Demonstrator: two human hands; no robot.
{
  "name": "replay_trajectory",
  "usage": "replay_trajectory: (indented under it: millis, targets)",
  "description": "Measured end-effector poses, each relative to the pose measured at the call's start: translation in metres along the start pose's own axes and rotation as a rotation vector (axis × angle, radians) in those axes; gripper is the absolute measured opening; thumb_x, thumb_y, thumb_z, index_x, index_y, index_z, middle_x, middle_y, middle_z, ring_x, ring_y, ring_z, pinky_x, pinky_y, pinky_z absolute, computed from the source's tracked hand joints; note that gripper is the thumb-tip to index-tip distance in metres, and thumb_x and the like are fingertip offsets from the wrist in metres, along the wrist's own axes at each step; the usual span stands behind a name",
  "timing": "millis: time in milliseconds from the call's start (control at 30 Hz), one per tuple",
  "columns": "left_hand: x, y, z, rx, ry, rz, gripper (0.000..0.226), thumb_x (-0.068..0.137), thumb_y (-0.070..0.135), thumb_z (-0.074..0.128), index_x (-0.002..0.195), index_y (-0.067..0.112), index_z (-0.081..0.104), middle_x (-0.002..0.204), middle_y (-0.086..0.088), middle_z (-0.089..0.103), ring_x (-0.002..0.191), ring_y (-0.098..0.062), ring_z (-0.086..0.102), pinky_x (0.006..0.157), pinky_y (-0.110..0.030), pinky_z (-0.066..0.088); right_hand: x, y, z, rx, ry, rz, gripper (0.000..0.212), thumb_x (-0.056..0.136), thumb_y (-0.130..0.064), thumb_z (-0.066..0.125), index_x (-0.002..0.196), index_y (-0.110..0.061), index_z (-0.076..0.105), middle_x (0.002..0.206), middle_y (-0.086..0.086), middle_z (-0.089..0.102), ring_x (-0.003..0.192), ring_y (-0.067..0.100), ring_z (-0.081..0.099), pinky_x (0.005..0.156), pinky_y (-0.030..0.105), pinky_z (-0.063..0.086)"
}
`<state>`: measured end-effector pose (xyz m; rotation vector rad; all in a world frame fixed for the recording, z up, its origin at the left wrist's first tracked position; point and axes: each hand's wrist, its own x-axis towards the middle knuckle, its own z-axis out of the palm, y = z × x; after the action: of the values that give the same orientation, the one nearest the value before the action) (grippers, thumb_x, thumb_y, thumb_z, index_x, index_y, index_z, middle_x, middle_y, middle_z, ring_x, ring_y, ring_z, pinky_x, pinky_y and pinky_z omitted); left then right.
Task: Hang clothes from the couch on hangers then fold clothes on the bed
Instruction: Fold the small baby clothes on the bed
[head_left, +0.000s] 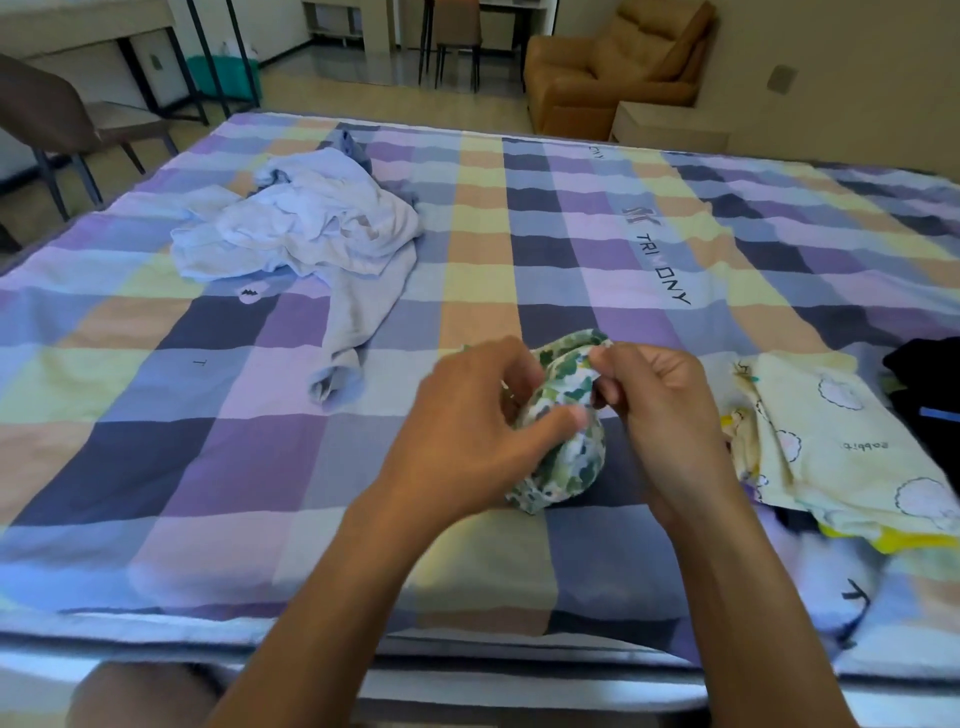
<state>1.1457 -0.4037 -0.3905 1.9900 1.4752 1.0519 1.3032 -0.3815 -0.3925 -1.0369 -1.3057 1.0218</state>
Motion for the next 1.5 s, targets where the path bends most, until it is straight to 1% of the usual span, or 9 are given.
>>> replay_trajectory:
  millis: [200, 300, 433, 567, 767, 1033, 1267, 1400, 1500]
  targets:
    - [0.000, -0.021, 0.016, -0.254, 0.091, -0.104, 0.035, 0.099, 0.033, 0.057, 0.075, 0.007, 0.060, 0.068, -0.009, 0.063, 0.062, -0.017, 0.057, 0.059, -0.038, 0.044, -0.005, 0.009, 0.001, -0.151, -0.148, -0.071, 0.031, 0.085, -0.029, 0.074, 0.083, -0.007, 0.053, 0.072, 0.015, 0.049, 0.067, 0.019, 0.045, 0.061, 0.034, 0.041]
    - [0.000, -0.021, 0.015, -0.538, 0.106, -0.302, 0.040, 0.099, 0.034, 0.055, 0.092, -0.003, 0.067, 0.088, -0.026, 0.070, 0.082, -0.040, 0.068, 0.077, -0.054, 0.056, -0.006, 0.018, 0.000, -0.272, -0.120, -0.091, 0.028, 0.081, -0.010, 0.078, 0.083, -0.016, 0.051, 0.070, -0.007, 0.045, 0.065, 0.013, 0.043, 0.059, 0.036, 0.041]
    - [0.001, -0.021, 0.011, -1.055, 0.153, -0.545, 0.026, 0.105, 0.016, 0.046, 0.106, 0.005, 0.070, 0.100, -0.010, 0.077, 0.089, -0.023, 0.074, 0.079, -0.035, 0.062, -0.006, 0.028, -0.004, -0.349, 0.020, -0.121, 0.030, 0.076, 0.005, 0.067, 0.079, -0.014, 0.044, 0.065, -0.006, 0.042, 0.056, 0.018, 0.039, 0.054, 0.036, 0.036]
    - [0.000, -0.026, 0.016, -1.392, 0.152, -0.666, 0.032, 0.106, 0.015, 0.040, 0.125, 0.003, 0.062, 0.119, -0.015, 0.072, 0.105, -0.027, 0.071, 0.092, -0.041, 0.058, -0.010, 0.031, 0.001, -0.557, 0.099, -0.203, 0.031, 0.071, 0.009, 0.061, 0.077, -0.010, 0.037, 0.068, 0.002, 0.038, 0.059, 0.017, 0.033, 0.055, 0.035, 0.029]
    - [0.003, -0.030, 0.023, -1.143, 0.206, -0.705, 0.035, 0.107, 0.022, 0.039, 0.117, 0.004, 0.068, 0.104, -0.012, 0.077, 0.090, -0.022, 0.075, 0.066, -0.031, 0.061, -0.014, 0.032, -0.001, -0.652, -0.016, -0.497, 0.031, 0.072, 0.021, 0.058, 0.081, -0.008, 0.063, 0.090, 0.003, 0.042, 0.083, 0.019, 0.047, 0.061, 0.037, 0.039]
    - [-0.001, -0.027, 0.024, -1.077, 0.126, -0.563, 0.040, 0.108, 0.029, 0.039, 0.125, 0.004, 0.065, 0.117, -0.018, 0.073, 0.109, -0.036, 0.070, 0.093, -0.048, 0.056, -0.017, 0.030, -0.005, -0.510, -0.208, -0.240, 0.015, 0.083, -0.043, 0.062, 0.077, -0.030, 0.062, 0.086, -0.004, 0.049, 0.077, 0.014, 0.052, 0.065, 0.023, 0.041]
    - [-0.007, -0.023, 0.035, -0.849, 0.218, -0.380, 0.036, 0.108, 0.033, 0.042, 0.113, 0.009, 0.068, 0.108, -0.011, 0.076, 0.105, -0.030, 0.072, 0.094, -0.052, 0.056, -0.011, 0.032, -0.005, -0.311, -0.212, -0.150, 0.027, 0.096, -0.031, 0.063, 0.071, -0.021, 0.061, 0.073, -0.009, 0.050, 0.066, 0.006, 0.045, 0.065, 0.023, 0.036]
    - [-0.005, -0.028, 0.034, -0.680, 0.276, -0.243, 0.061, 0.103, 0.052, 0.041, 0.099, -0.007, 0.056, 0.099, -0.030, 0.065, 0.094, -0.048, 0.064, 0.083, -0.064, 0.052, -0.011, 0.027, -0.005, -0.002, -0.186, -0.057, 0.025, 0.087, -0.030, 0.066, 0.063, -0.025, 0.060, 0.071, -0.006, 0.048, 0.068, 0.010, 0.044, 0.068, 0.025, 0.037]
    - [-0.002, -0.032, 0.027, -0.605, 0.282, -0.114, 0.071, 0.098, 0.056, 0.041, 0.088, -0.014, 0.049, 0.083, -0.033, 0.057, 0.074, -0.029, 0.054, 0.065, -0.054, 0.047, -0.010, 0.023, -0.013, 0.137, -0.166, -0.019, 0.024, 0.080, -0.031, 0.062, 0.059, -0.021, 0.059, 0.069, -0.003, 0.051, 0.069, 0.012, 0.046, 0.071, 0.027, 0.036]
